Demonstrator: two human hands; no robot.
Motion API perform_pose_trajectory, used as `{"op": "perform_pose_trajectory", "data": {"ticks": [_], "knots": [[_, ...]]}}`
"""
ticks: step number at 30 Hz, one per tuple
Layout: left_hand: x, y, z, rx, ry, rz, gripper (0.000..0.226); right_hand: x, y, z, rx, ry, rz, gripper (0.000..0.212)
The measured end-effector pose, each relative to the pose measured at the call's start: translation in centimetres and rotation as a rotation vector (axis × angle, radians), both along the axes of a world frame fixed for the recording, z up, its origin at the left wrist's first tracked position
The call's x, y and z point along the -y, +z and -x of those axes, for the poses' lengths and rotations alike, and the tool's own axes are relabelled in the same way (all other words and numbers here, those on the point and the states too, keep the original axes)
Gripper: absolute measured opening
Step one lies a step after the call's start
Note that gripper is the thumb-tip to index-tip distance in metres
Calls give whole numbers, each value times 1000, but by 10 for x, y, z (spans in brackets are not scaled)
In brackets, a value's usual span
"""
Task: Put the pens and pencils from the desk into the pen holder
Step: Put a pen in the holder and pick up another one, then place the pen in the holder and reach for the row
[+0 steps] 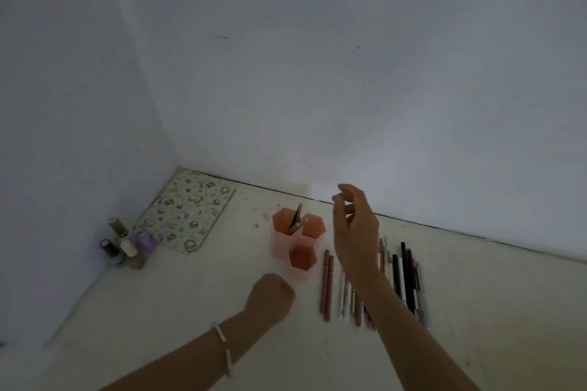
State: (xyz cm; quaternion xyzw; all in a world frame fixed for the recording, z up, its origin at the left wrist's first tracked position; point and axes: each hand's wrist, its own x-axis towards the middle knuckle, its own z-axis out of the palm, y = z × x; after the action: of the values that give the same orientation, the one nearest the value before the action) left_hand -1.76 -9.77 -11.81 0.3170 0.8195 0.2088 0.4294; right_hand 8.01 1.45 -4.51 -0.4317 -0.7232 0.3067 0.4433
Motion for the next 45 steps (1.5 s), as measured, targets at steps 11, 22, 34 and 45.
{"op": "perform_pose_trajectory", "data": {"ticks": [11,22,34,45], "knots": [[-55,-26,-87,-526,-312,-81,21,-20,-17,-87,89,-110,168,22],[-47,55,-73,-143,-220,-368,11,-23,-49,-92,334,-105,254,17],[-14,117,41,115,319,-665,12,2,-97,-20,962,-14,292,21],[-22,109,71,-128,328,-669,16,-6,-63,-9,827,-36,244,23]]}}
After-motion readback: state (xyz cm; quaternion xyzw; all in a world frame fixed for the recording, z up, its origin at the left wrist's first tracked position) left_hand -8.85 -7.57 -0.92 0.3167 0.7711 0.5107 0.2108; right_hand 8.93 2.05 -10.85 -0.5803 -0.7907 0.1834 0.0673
